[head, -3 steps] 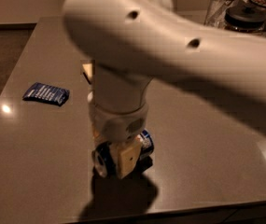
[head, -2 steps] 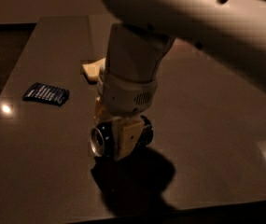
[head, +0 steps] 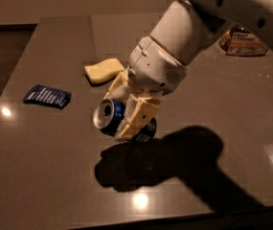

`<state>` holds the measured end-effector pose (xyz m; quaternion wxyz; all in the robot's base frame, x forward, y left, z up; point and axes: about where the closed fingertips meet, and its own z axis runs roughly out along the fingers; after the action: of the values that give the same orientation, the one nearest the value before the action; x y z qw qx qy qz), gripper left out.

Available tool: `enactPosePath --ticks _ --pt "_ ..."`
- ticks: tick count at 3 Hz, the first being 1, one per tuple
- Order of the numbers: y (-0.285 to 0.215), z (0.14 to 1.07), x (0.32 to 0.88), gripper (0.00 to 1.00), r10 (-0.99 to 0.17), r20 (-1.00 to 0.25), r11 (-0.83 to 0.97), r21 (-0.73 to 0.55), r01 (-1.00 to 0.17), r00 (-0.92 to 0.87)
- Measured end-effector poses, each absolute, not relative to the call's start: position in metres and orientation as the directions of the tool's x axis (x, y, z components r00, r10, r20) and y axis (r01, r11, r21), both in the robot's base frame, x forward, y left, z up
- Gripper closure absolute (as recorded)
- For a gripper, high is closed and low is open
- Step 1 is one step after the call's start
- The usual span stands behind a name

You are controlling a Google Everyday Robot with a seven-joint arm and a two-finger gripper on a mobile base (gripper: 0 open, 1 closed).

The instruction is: Place pepsi can upright

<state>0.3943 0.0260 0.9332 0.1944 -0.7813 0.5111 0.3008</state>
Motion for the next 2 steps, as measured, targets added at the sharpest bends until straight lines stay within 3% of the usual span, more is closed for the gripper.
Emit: enactPosePath --ticks 1,2 --pt "0.0228 0.9415 0.3969 1.0 -0.532 -0.83 -0.324 0.015 -0.946 0.169" --pt "0.0196 0.9395 0.3993 1.0 -0.431 -0.898 -0.266 0.028 -0.964 0.093"
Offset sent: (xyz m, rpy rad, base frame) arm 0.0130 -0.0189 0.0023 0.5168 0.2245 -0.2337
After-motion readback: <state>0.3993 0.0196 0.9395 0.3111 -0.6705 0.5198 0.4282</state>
